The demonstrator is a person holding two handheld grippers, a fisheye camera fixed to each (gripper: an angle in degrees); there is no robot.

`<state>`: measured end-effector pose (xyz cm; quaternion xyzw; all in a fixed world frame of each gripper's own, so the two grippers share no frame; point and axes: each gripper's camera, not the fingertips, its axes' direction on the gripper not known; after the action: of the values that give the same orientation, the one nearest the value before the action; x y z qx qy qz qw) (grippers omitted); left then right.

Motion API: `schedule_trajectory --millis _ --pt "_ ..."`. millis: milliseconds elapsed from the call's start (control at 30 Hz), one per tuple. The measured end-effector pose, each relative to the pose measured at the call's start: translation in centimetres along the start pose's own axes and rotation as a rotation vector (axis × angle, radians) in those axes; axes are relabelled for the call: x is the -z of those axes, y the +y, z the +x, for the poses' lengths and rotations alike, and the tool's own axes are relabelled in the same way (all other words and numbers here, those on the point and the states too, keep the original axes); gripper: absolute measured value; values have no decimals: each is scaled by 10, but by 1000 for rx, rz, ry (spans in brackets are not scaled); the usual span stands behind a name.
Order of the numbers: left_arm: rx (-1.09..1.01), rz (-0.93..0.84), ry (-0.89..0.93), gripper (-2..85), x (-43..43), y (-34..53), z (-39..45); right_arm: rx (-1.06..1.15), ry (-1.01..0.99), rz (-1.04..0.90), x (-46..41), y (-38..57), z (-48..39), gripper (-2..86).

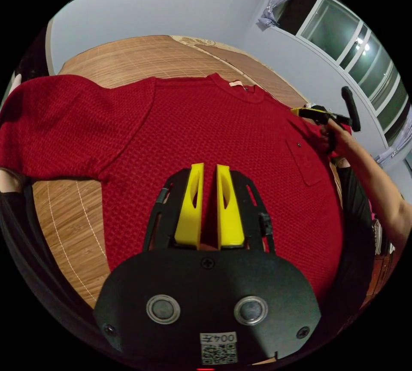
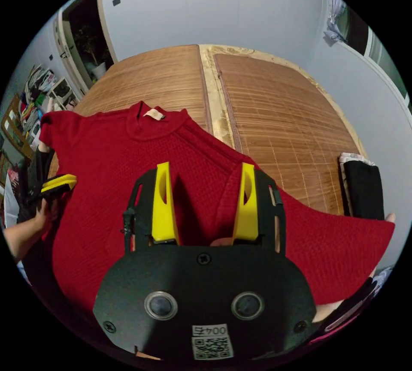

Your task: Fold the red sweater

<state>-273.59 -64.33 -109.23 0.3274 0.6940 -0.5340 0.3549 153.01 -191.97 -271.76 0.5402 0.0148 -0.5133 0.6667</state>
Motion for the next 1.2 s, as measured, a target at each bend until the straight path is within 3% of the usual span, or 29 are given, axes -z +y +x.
schedule_trajectory --millis 200,433,600,833,933,1200 --pt "11 -2 10 25 1 0 -3 -34 34 -93 -10 67 -15 228" --pt "0 -31 73 61 7 -15 -4 -79 -7 -36 -16 76 -7 221" --pt "-8 66 -32 71 16 -84 -25 -78 -2 -33 -16 77 -9 221" --pt "58 47 -95 95 -21 -153 -54 -83 -10 -35 -16 77 -8 220" --pt "50 13 -200 81 -44 -155 -63 -89 -9 -36 -17 77 -8 219" --pt "112 47 -22 76 -9 -138 -87 -98 -12 -37 -14 78 -8 219"
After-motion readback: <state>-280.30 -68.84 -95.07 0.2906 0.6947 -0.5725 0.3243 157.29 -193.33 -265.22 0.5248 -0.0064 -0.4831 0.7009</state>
